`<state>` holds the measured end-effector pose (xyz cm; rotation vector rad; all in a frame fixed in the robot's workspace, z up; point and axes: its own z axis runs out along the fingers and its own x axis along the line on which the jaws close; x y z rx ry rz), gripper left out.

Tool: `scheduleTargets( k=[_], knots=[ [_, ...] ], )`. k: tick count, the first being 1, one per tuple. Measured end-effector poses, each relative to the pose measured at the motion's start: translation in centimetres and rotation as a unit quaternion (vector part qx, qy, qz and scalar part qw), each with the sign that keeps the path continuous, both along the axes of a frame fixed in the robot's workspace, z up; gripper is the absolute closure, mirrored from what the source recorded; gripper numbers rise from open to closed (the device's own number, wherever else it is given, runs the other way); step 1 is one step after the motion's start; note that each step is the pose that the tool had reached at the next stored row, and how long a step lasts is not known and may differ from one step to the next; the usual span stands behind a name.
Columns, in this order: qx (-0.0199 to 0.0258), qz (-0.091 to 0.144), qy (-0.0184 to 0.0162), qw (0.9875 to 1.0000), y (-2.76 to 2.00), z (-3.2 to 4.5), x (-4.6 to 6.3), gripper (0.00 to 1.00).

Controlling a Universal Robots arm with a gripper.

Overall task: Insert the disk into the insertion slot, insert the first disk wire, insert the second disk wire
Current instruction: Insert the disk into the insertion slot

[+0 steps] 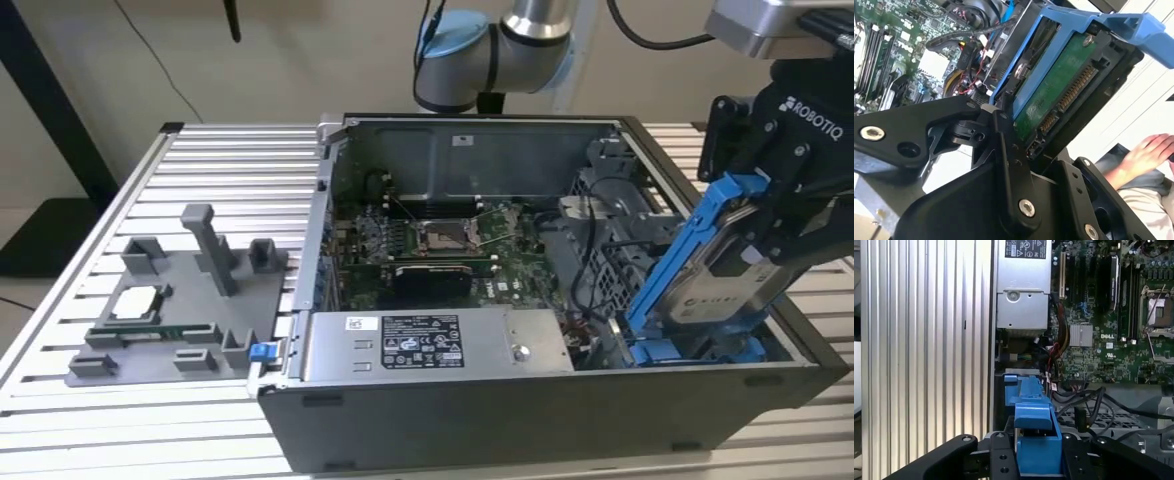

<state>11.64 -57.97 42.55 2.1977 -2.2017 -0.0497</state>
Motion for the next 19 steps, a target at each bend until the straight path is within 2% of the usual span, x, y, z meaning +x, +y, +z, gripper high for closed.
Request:
scheduleTargets(
  k=[19],
  knots=[
    [0.0156, 0.0, 0.0004, 0.9999, 0.06, -1.74, 0.2, 1.0]
  ],
)
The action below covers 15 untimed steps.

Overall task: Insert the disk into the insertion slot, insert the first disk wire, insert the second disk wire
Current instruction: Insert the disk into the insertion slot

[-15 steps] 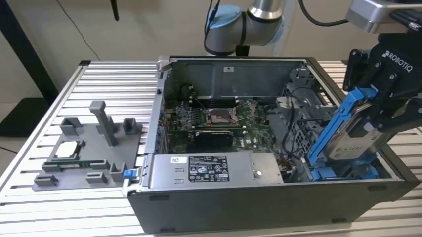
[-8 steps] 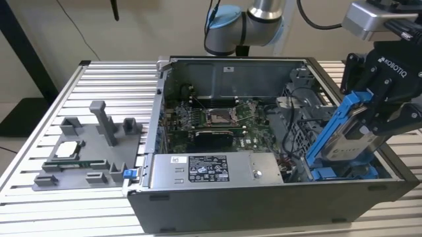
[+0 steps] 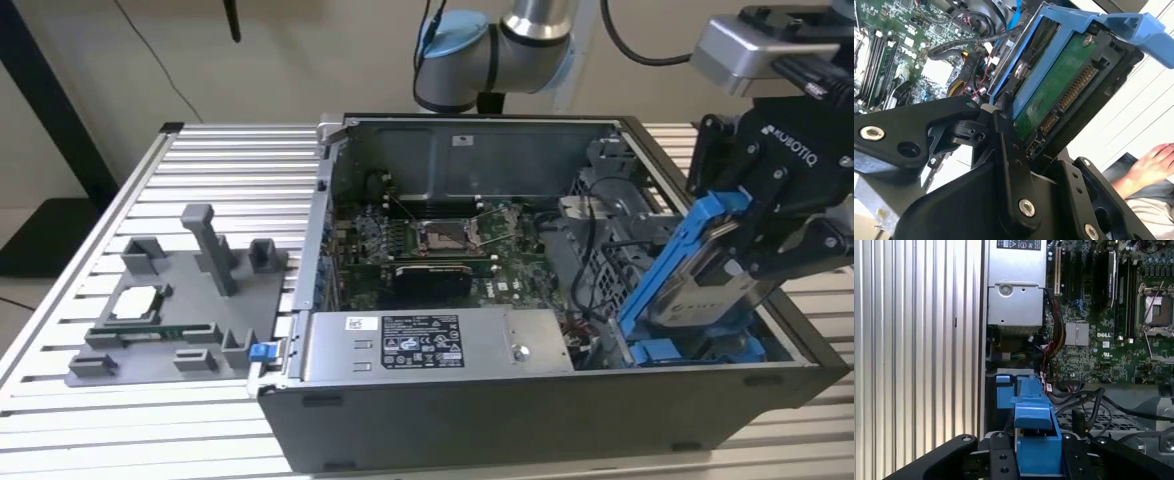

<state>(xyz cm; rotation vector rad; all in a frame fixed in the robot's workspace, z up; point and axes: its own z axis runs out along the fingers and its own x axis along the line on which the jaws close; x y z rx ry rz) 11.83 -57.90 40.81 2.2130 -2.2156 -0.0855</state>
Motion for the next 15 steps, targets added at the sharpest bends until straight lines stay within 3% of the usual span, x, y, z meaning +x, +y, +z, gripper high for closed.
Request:
scheduleTargets(
  k=[7, 15],
  knots=[
    [0.0055, 0.0, 0.0, 1.0, 0.01, -0.89, 0.0, 1.0],
    [0.0069, 0.0, 0.0, 1.0, 0.0, -2.18, 0.0, 1.0]
  ],
)
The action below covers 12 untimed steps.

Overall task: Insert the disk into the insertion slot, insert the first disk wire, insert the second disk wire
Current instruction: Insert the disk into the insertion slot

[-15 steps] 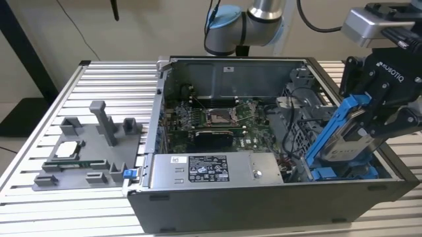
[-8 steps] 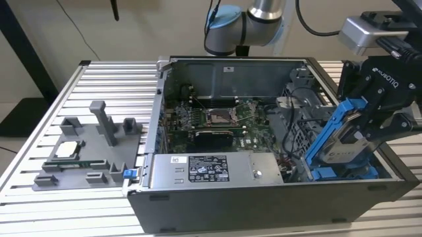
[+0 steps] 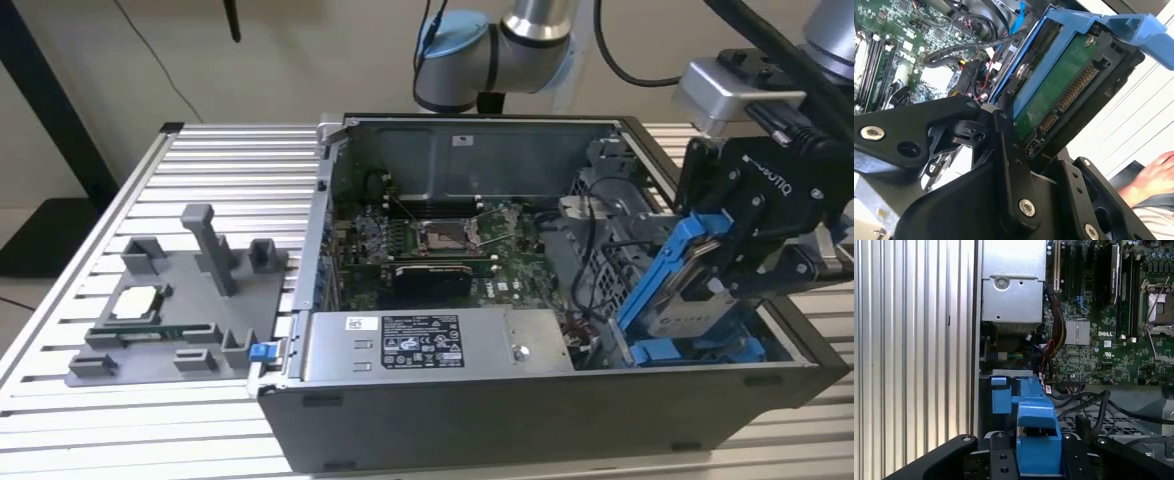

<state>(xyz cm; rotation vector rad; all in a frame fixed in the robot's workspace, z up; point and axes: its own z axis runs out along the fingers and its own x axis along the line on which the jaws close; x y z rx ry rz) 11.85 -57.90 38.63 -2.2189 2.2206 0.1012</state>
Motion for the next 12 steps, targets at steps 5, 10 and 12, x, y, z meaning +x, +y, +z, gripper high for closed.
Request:
scheduleTargets(
  k=[5, 10, 12],
  knots=[
    [0.0, 0.0, 0.0, 1.0, 0.0, -0.19, 0.01, 1.0],
    [0.0001, 0.0, 0.0001, 1.0, 0.0, 0.66, 0.0, 1.0],
    [0.0002, 0.0, 0.0, 1.0, 0.0, 0.76, 0.0, 1.0]
  ],
)
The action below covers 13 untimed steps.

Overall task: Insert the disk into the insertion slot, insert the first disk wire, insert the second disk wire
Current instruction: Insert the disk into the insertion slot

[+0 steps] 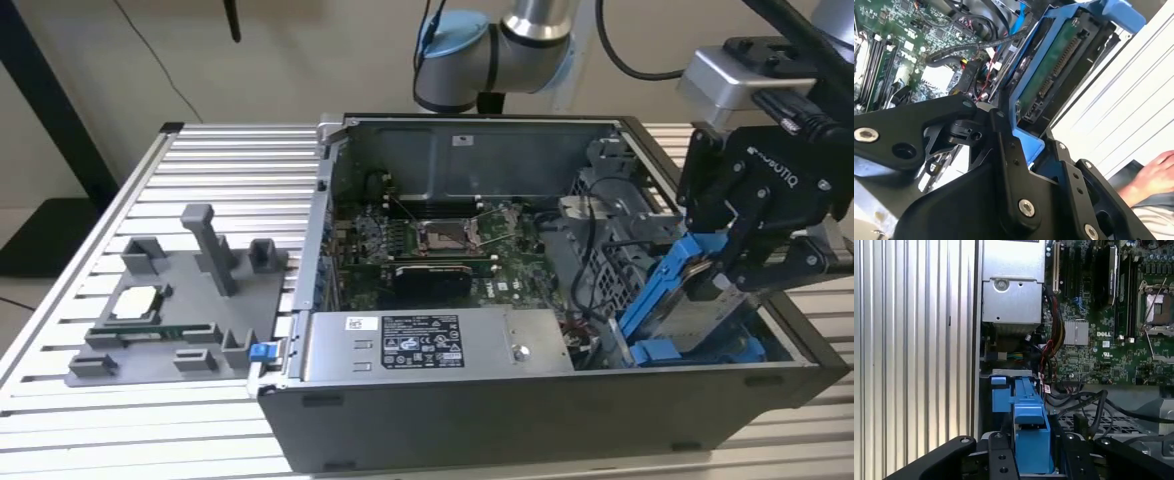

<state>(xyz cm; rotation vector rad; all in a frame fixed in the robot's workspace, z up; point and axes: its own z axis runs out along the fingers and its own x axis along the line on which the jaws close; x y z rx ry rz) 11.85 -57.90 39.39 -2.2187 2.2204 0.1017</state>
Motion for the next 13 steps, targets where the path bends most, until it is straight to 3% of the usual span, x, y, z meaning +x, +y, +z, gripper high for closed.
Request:
scheduleTargets(
  k=[2, 3, 4, 6, 8, 9, 13],
  knots=[
    [0.0018, 0.0, 0.0, 1.0, 0.0, 0.01, 0.0, 1.0],
    [0.0054, 0.0, 0.0, 1.0, -0.01, -0.04, 0.0, 0.0],
    [0.0128, 0.0, -0.0001, 0.9999, 0.0, -0.07, -0.03, 0.0],
    [0.0221, -0.003, -0.0001, 0.9997, 0.0, -0.11, -0.19, 0.0],
    [0.0264, -0.009, -0.0002, 0.9996, 0.0, -0.15, -0.27, 0.0],
    [0.0262, -0.012, -0.0003, 0.9996, -0.02, -0.14, -0.27, 1.0],
    [0.0264, -0.015, 0.0003, 0.9995, -0.24, -0.15, -0.28, 1.0]
  ],
)
